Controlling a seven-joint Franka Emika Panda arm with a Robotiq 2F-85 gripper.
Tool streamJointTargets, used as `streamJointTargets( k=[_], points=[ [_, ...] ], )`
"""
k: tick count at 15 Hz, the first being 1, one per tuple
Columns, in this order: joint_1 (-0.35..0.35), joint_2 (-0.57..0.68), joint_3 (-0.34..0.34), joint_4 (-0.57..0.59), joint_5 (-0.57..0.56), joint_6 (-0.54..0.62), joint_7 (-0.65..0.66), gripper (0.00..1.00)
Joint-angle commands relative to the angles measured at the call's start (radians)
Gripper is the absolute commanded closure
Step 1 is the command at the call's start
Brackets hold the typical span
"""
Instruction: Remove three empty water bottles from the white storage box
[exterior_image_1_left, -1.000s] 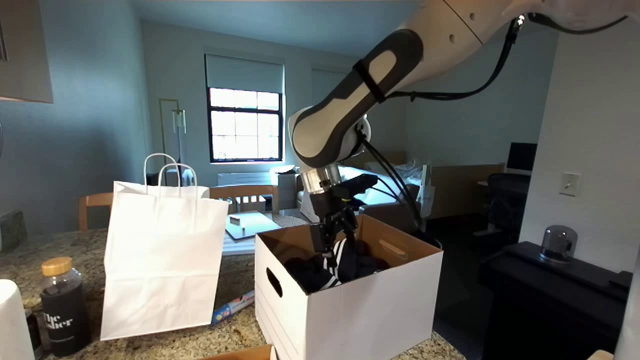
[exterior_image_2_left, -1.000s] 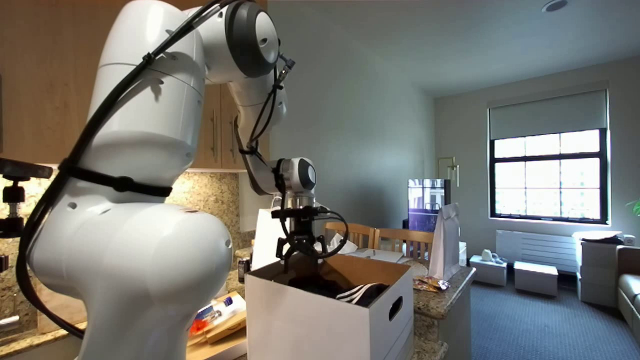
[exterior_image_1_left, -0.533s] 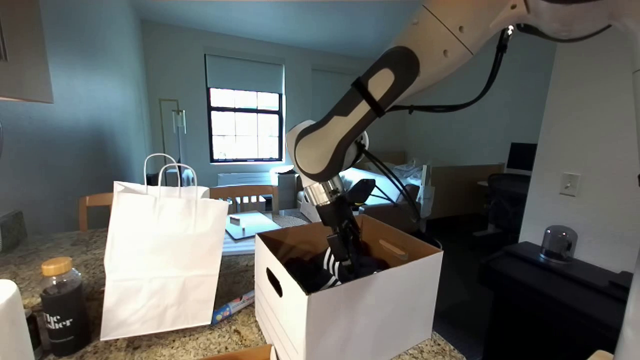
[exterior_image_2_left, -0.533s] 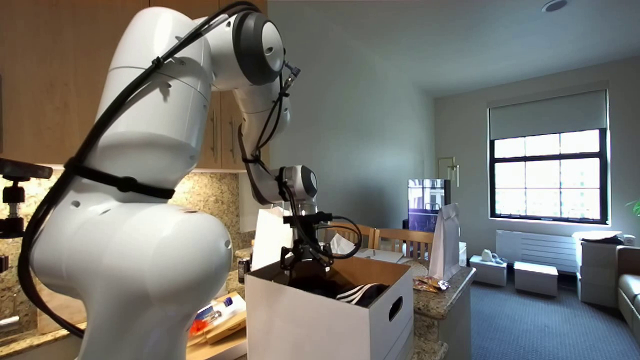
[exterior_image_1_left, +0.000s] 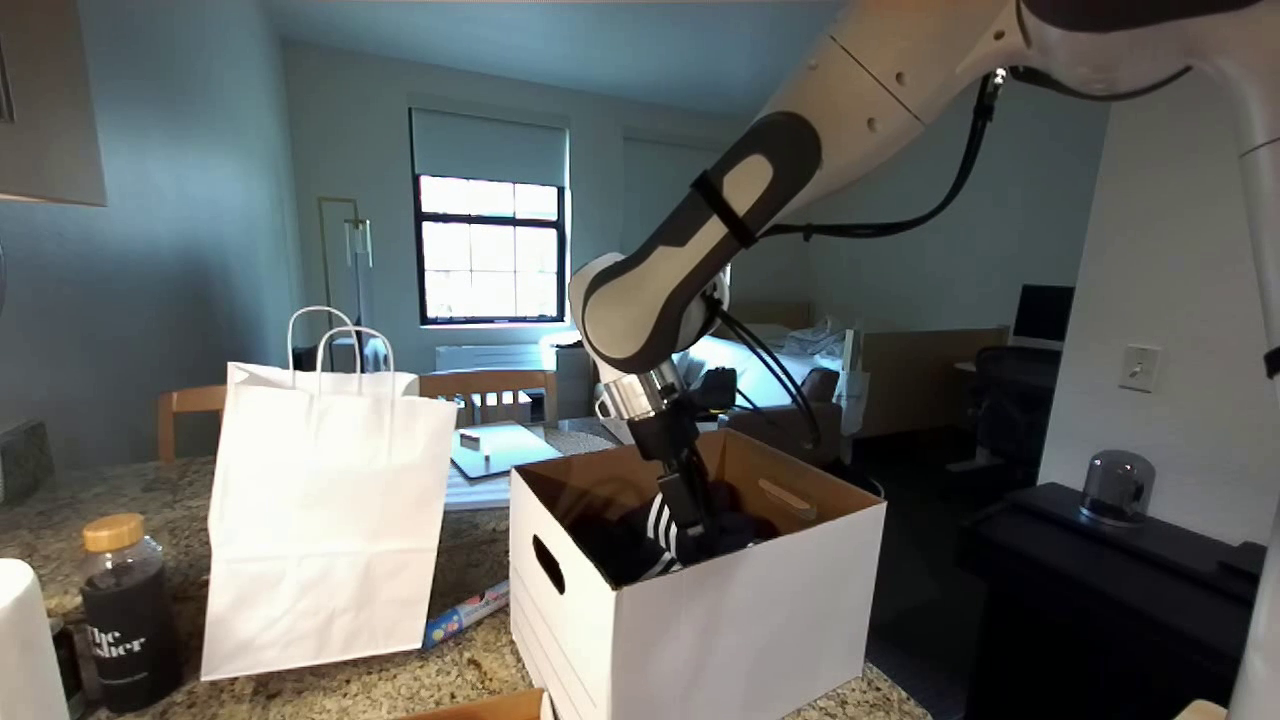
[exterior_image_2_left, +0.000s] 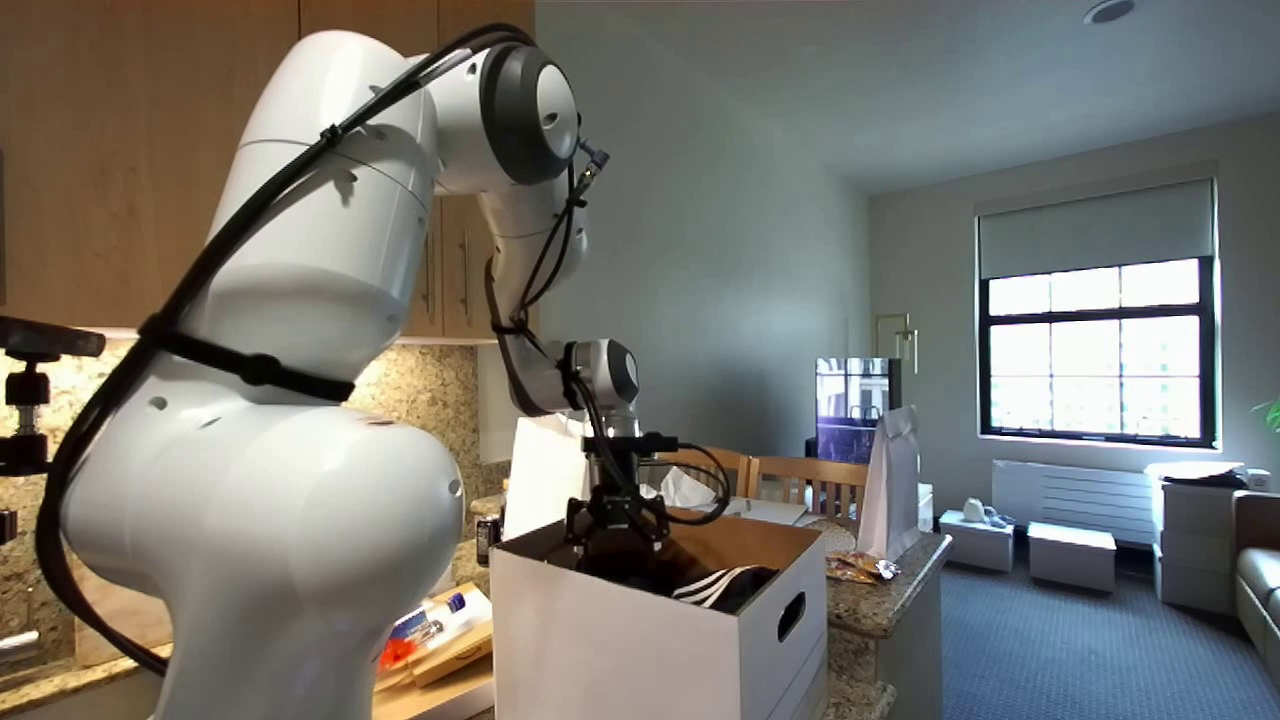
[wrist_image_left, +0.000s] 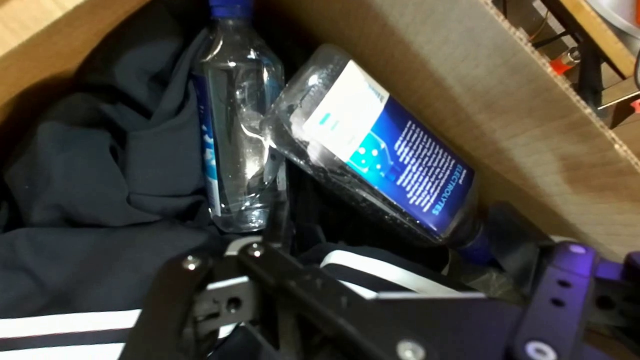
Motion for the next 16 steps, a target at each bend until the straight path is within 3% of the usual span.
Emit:
streamJointTargets(
  k=[1, 11, 16],
  points=[
    [-0.024, -0.008, 0.016, -0.007, -0.012, 0.010, -0.030, 0.00],
    [-0.017, -0.028, 0.018, -0.036, -0.016, 0.072, 0.016, 0.00],
    [-0.007, -0.042, 0.016, -0.080, -0.045, 0.177, 0.063, 0.00]
  ],
)
